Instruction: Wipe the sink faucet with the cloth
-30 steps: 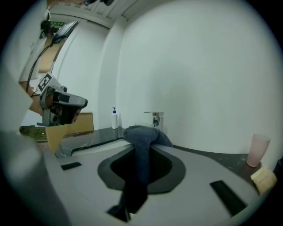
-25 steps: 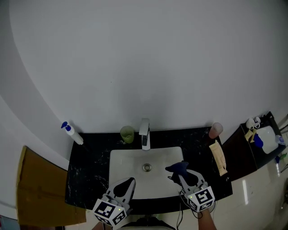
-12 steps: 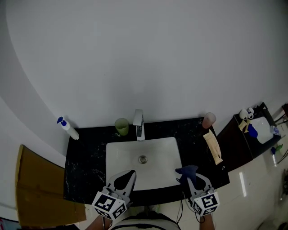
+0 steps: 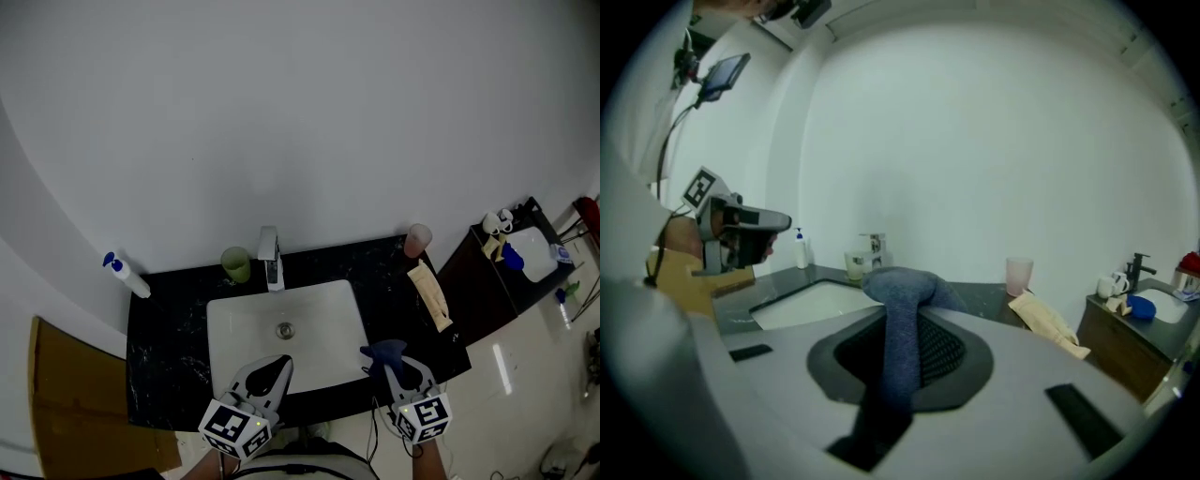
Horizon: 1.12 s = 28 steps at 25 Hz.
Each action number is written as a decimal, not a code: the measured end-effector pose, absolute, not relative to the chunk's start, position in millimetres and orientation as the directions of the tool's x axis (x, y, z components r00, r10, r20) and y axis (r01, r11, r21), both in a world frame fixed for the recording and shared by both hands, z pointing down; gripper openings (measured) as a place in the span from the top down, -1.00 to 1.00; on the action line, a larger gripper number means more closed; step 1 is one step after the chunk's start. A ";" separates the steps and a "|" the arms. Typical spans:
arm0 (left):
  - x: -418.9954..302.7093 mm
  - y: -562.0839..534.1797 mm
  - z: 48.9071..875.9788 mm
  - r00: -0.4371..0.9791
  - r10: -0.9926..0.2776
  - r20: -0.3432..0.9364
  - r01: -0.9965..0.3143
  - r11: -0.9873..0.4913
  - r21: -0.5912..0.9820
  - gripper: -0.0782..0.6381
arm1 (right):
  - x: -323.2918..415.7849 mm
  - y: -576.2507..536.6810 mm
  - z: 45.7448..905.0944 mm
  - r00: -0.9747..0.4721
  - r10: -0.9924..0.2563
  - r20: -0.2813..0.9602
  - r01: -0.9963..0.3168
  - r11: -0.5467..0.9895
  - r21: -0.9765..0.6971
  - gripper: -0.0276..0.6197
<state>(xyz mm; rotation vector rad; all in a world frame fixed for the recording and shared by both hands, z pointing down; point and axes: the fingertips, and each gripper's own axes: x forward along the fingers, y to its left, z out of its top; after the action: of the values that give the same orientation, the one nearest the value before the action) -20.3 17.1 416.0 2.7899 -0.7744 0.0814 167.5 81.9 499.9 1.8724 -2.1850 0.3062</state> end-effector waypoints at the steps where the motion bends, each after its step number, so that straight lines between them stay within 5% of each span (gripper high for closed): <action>1: -23.0 16.4 414.3 0.854 -0.506 0.118 -0.520 -0.826 0.219 0.78 | 157.1 78.6 488.8 -0.167 -0.941 0.294 -0.984 0.176 0.004 0.73; 9: -60.3 0.6 402.2 0.800 -0.590 0.104 -0.598 -0.774 0.207 0.78 | 88.8 40.8 406.5 -0.323 -0.940 0.114 -0.944 0.328 0.034 0.73; 28: -88.5 -6.9 399.2 0.751 -0.654 0.087 -0.657 -0.727 0.200 0.78 | 61.1 27.8 393.9 -0.394 -0.913 0.107 -0.914 0.402 0.059 0.73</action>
<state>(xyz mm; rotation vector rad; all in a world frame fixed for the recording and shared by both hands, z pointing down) -88.5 -6.9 399.2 2.7315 -1.0370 0.0154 61.1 27.8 393.9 1.6543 -2.5256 0.0149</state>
